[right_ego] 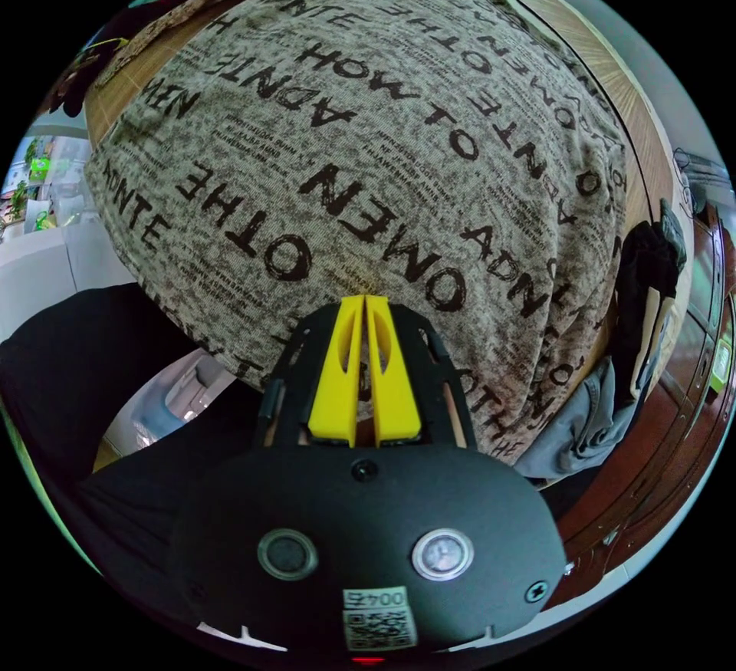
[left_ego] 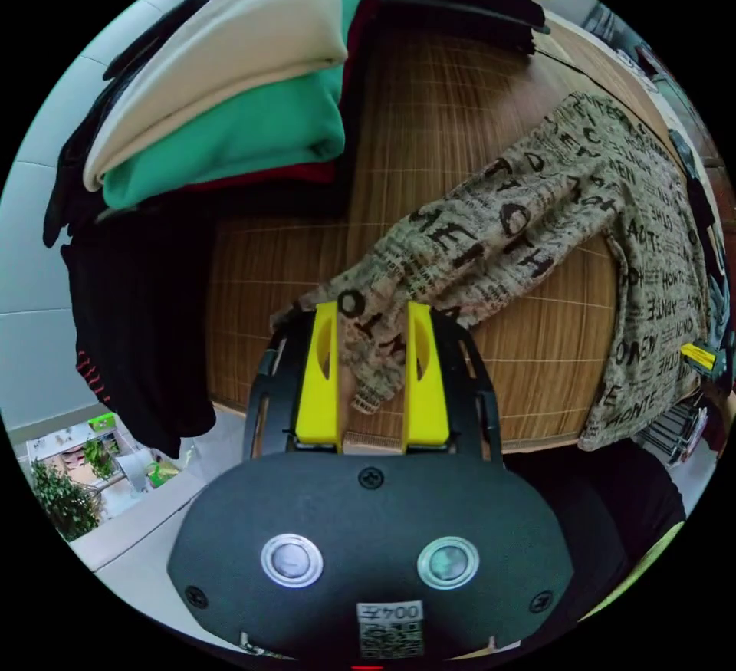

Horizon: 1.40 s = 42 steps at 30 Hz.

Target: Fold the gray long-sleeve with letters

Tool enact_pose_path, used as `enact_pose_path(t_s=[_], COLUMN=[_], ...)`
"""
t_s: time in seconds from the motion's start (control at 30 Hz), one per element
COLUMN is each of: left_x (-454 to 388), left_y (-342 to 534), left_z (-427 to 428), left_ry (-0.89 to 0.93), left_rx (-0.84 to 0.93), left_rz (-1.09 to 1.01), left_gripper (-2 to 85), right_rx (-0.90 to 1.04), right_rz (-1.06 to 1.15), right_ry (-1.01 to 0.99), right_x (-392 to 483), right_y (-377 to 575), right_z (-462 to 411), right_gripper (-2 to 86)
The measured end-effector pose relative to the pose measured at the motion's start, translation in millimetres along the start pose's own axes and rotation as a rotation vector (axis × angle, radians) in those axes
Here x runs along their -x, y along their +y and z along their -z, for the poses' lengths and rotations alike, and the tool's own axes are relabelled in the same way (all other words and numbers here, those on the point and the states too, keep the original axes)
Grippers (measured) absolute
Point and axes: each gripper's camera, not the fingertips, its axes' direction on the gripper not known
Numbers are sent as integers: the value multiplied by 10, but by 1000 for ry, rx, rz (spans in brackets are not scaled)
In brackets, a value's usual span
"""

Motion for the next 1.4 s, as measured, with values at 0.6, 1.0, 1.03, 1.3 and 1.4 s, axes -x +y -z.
enact_pose_path(t_s=[0.6,1.0,1.03,1.3,1.4], left_x=[-1883,-2008,-1996,-1691,-1531], left_y=[1533,1784,1806,1698,1573], left_z=[-218,-286,-289,-214,-44], left_ry=[363,319,322,442,380], left_rx=[-95,-95,-100,-92,-102], left_rz=[-29,103,122,228,289], left_gripper=[85,13,12,9,5], right_rx=[-516,-466,-471,-468,-552], right_rz=[-221,-35,-43,-147,-219], right_ry=[-234,-24,-20,-240,-302], right_x=[-811,-723,-751,-1280,-1565], right_y=[-809,-1936,-2003,-1580,-622], right_z=[1154,854,869,1089,1080], right_gripper=[35,37,36,56,62])
